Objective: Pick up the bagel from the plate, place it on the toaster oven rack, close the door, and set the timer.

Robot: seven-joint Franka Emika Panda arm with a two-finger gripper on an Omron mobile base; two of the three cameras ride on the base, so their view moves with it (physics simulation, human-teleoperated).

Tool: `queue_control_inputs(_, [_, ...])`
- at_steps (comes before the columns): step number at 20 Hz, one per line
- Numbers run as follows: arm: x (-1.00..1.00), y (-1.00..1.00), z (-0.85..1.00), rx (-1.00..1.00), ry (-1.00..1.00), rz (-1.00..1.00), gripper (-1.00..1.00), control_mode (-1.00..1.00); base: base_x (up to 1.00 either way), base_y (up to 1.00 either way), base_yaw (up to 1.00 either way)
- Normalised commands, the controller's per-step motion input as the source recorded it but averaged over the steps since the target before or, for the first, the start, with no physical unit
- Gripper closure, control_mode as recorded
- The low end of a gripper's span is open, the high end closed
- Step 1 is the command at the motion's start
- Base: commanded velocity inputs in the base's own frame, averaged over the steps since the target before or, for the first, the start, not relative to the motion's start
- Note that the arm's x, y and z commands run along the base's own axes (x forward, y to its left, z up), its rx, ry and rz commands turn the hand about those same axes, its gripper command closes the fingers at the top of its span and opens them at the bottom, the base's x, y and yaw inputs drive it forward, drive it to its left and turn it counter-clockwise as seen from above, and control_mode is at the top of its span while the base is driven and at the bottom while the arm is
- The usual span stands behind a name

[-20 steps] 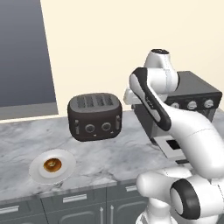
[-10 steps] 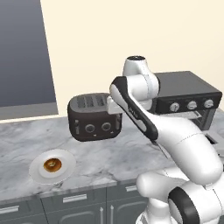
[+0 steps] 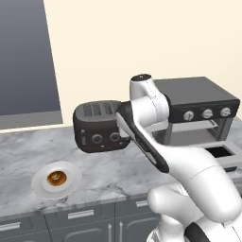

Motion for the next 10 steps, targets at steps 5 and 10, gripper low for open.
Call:
queue_control_inputs(5, [0.00,-0.54,-0.20,-0.10,-0.03,-0.10,-1.00,-1.00,0.00,0.00,0.00])
queue_control_inputs(10, [0.00,-0.61,-0.09,-0.03,-0.07,-0.10,-1.00,-1.00,0.00,0.00,0.00])
